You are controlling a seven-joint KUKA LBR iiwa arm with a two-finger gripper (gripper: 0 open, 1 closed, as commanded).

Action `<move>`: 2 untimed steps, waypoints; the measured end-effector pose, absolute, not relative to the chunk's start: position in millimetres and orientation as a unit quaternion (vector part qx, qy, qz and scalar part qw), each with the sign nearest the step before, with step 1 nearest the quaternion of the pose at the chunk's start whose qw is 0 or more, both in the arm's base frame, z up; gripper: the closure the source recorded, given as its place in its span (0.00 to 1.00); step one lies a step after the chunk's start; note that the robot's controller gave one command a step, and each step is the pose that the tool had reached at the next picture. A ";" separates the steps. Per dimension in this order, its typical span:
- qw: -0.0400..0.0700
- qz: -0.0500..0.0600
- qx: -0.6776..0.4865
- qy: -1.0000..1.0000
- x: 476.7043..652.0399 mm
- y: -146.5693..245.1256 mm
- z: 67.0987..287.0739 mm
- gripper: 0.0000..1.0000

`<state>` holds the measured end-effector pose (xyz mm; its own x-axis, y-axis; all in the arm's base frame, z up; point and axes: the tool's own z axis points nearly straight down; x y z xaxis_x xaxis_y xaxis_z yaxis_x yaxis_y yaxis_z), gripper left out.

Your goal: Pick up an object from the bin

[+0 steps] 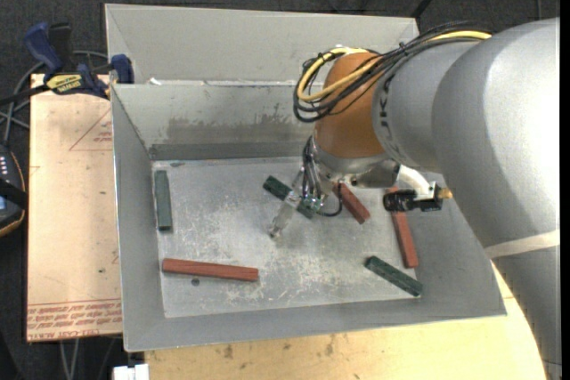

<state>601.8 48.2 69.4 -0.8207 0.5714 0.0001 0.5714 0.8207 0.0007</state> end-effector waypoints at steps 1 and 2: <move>0.001 0.001 0.299 0.954 602.7 48.3 70.7 1.00; 0.004 0.002 0.298 0.955 604.6 48.6 172.9 1.00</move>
Offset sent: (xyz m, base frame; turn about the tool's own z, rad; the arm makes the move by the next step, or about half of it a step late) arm 0.0000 0.0000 0.0000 0.0000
